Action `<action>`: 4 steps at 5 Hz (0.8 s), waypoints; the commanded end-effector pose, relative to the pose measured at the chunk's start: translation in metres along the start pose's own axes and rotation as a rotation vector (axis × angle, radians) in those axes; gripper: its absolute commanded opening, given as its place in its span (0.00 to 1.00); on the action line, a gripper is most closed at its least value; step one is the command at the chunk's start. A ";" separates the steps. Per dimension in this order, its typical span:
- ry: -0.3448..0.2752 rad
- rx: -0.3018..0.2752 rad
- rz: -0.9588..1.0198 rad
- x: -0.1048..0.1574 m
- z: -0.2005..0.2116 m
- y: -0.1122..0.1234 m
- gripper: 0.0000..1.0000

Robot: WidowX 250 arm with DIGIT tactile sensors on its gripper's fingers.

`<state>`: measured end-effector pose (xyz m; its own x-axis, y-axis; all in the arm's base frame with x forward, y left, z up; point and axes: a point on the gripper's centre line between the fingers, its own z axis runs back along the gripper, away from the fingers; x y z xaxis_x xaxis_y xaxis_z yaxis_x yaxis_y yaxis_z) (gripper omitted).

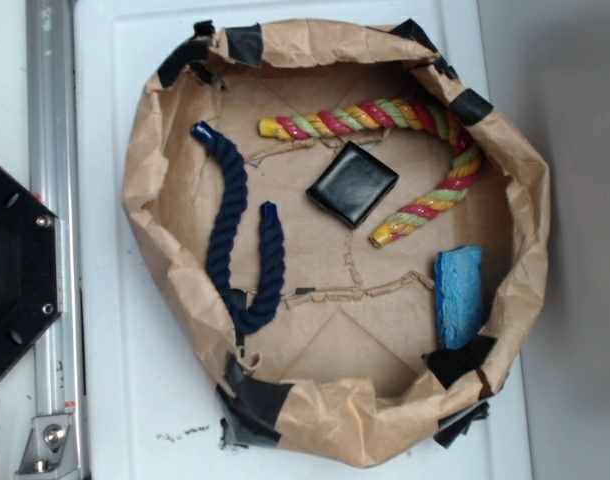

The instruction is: Grab the blue rope.

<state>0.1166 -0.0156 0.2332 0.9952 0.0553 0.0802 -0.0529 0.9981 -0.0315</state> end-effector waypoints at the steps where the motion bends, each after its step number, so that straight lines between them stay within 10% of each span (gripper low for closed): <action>1: 0.059 -0.003 0.305 0.079 -0.055 0.006 1.00; 4: 0.131 0.018 0.250 0.095 -0.158 -0.009 1.00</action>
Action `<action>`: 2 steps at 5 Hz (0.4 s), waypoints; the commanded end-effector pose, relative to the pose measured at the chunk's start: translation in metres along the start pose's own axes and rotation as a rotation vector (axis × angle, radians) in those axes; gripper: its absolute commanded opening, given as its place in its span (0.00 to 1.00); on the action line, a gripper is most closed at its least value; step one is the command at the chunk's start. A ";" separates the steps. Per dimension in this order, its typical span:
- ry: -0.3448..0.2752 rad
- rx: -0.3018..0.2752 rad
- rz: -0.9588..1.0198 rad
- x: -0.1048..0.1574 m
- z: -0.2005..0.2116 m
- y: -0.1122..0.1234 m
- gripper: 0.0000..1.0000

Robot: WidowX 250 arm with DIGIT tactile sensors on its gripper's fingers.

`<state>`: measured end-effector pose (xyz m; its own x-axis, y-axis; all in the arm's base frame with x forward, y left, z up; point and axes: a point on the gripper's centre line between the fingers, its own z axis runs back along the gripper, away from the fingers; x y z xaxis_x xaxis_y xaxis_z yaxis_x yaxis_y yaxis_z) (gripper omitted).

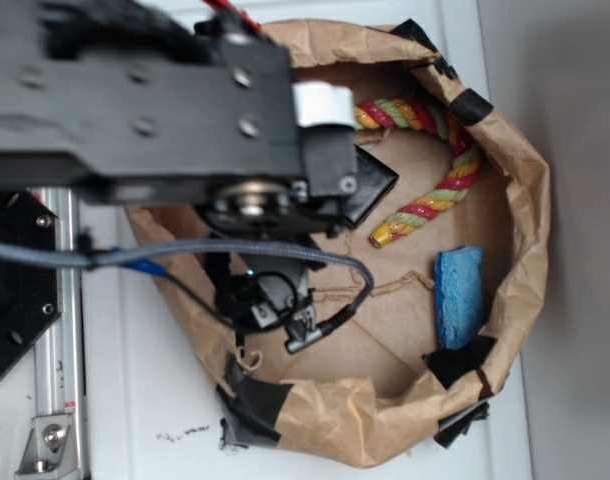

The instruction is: Grab the blue rope.

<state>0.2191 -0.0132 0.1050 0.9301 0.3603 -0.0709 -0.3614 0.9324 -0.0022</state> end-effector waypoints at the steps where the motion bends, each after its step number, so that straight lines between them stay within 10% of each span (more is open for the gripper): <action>1: 0.043 -0.046 -0.089 -0.012 -0.050 -0.023 1.00; 2: -0.018 -0.162 -0.042 -0.019 -0.068 -0.046 1.00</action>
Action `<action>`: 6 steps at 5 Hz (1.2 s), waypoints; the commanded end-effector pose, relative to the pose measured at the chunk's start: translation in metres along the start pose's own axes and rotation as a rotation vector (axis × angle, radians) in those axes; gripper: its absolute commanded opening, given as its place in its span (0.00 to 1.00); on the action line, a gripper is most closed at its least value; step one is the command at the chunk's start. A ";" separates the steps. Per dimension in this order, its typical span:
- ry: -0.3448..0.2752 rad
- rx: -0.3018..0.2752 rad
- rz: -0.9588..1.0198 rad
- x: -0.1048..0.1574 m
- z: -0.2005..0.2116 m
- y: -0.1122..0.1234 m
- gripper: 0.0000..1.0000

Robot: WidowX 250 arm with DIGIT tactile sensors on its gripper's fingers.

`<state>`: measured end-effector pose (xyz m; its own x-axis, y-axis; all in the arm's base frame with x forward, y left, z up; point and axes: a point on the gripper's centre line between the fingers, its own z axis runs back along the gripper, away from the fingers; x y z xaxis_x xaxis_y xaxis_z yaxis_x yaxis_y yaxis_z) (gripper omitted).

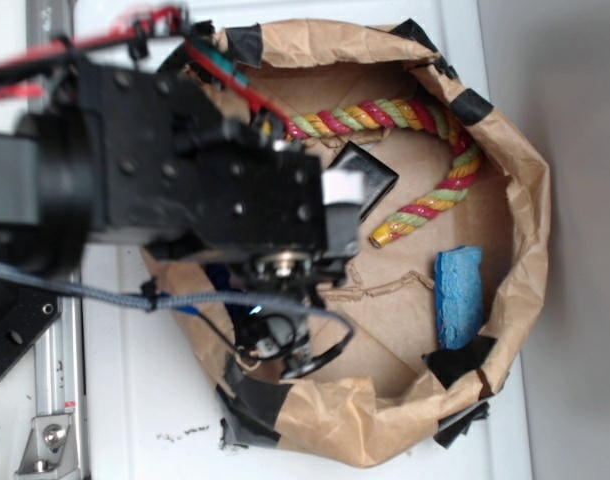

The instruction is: Grab the blue rope.

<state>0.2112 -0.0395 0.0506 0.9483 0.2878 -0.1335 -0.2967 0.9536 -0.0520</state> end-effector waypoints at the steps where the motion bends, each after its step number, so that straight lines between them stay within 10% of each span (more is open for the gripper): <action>1: -0.078 -0.185 0.024 -0.011 -0.034 -0.045 1.00; 2: -0.121 -0.218 -0.046 -0.014 -0.049 -0.054 1.00; 3: -0.156 -0.157 -0.091 0.000 -0.051 -0.050 0.18; 4: -0.185 -0.135 -0.070 0.011 -0.045 -0.041 0.00; 6: -0.221 -0.113 -0.101 0.018 -0.030 -0.031 0.00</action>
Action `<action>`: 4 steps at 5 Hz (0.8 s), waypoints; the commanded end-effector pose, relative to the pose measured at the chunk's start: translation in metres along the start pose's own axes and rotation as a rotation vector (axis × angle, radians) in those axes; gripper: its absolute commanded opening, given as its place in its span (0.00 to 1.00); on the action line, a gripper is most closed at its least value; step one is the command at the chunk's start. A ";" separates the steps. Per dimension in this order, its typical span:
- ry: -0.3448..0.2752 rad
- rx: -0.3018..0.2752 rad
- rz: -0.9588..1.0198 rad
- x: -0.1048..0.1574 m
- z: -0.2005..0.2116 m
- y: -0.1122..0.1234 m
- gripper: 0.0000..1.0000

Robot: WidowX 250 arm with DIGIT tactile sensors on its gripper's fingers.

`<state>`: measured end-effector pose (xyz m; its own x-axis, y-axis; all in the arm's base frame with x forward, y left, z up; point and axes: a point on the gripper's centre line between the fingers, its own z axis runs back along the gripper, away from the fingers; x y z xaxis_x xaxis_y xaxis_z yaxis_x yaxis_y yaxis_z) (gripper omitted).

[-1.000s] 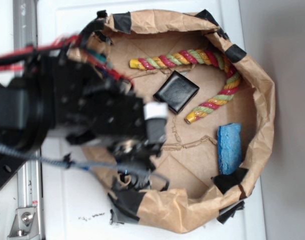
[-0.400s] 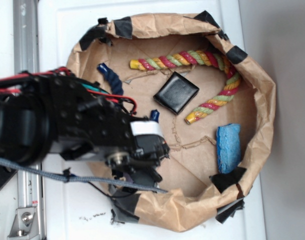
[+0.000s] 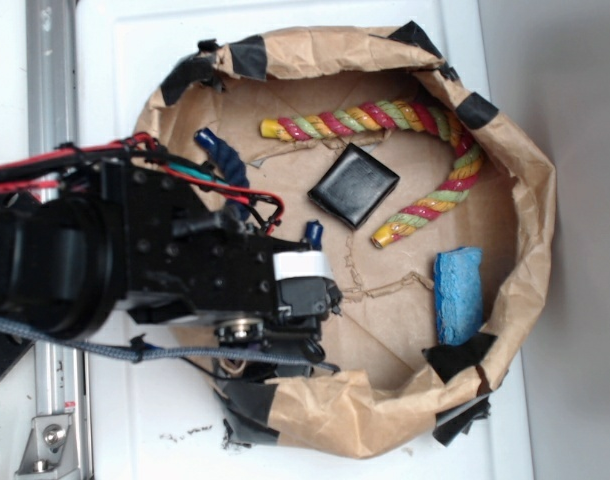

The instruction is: Grab the blue rope.

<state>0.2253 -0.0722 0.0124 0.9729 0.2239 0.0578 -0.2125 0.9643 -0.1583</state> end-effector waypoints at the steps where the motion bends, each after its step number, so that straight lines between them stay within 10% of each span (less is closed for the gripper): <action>1: -0.108 0.042 -0.062 0.025 0.035 0.016 0.00; 2: -0.272 0.090 -0.320 0.046 0.091 0.036 0.00; 4: -0.317 0.115 -0.321 0.055 0.152 0.047 0.00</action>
<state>0.2486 0.0031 0.1399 0.9414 -0.0871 0.3259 0.0871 0.9961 0.0146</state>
